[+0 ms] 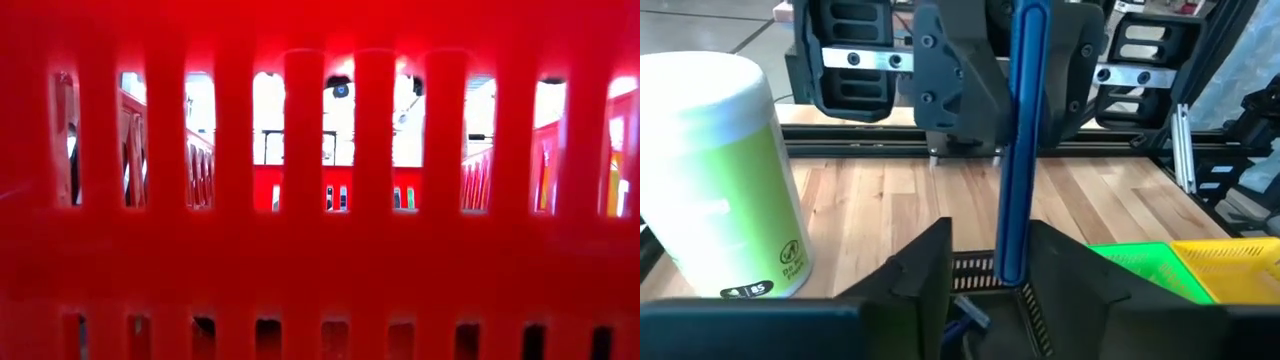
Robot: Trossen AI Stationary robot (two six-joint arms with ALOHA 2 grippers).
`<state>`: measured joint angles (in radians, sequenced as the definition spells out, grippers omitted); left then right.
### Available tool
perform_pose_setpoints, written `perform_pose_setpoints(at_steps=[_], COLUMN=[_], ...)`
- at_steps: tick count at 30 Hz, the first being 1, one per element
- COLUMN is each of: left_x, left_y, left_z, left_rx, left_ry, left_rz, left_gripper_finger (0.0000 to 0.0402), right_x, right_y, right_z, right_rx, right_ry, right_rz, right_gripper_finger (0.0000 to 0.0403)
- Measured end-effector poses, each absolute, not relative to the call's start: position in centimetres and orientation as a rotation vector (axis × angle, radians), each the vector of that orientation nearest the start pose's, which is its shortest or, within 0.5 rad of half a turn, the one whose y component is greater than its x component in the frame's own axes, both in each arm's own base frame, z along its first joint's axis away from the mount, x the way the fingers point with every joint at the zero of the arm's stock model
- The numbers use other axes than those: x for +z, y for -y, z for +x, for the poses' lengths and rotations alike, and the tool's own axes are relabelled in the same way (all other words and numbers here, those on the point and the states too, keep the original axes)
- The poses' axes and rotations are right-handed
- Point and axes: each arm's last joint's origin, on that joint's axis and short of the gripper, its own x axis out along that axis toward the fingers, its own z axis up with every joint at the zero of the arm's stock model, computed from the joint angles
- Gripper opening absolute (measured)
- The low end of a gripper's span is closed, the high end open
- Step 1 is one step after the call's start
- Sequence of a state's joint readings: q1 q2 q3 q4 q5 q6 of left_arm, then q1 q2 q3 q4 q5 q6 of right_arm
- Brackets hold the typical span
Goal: Pick & Place Travel size toiletries
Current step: Put the razor into the top black bin
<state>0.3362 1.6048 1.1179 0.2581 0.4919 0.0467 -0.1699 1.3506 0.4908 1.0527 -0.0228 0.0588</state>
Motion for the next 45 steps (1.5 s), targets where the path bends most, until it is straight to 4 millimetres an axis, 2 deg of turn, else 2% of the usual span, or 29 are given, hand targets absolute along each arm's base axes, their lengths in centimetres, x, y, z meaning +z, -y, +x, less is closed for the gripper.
perform_pose_setpoints(at_steps=[8,14,20,30,38,45], left_x=[30.1,30.4,30.2,29.9,29.9,29.8], left_y=[-11.6,-12.1,-12.1,-12.1,-12.1,-12.1], left_z=[32.8,31.6,31.6,31.6,31.5,31.5], left_rx=[-0.118,-0.092,-0.083,-0.081,-0.081,-0.081], left_ry=[-0.227,-0.282,-0.295,-0.319,-0.326,-0.331], left_rz=[-0.059,-0.090,-0.095,-0.105,-0.109,-0.111], left_gripper_finger=[0.0137,0.0137,0.0138,0.0138,0.0138,0.0138], right_x=[23.4,23.6,22.8,20.4,19.4,17.7], right_y=[4.4,4.2,4.0,3.4,2.5,2.3], right_z=[25.6,24.5,23.2,22.3,21.9,22.6], right_rx=[-0.165,-0.167,-0.191,-0.229,-0.238,-0.264], right_ry=[0.171,0.049,-0.143,-0.408,-0.524,-0.607], right_rz=[0.048,0.148,0.276,0.422,0.470,0.459], right_gripper_finger=[0.0036,0.0036,0.0036,0.0037,0.0037,0.0036])
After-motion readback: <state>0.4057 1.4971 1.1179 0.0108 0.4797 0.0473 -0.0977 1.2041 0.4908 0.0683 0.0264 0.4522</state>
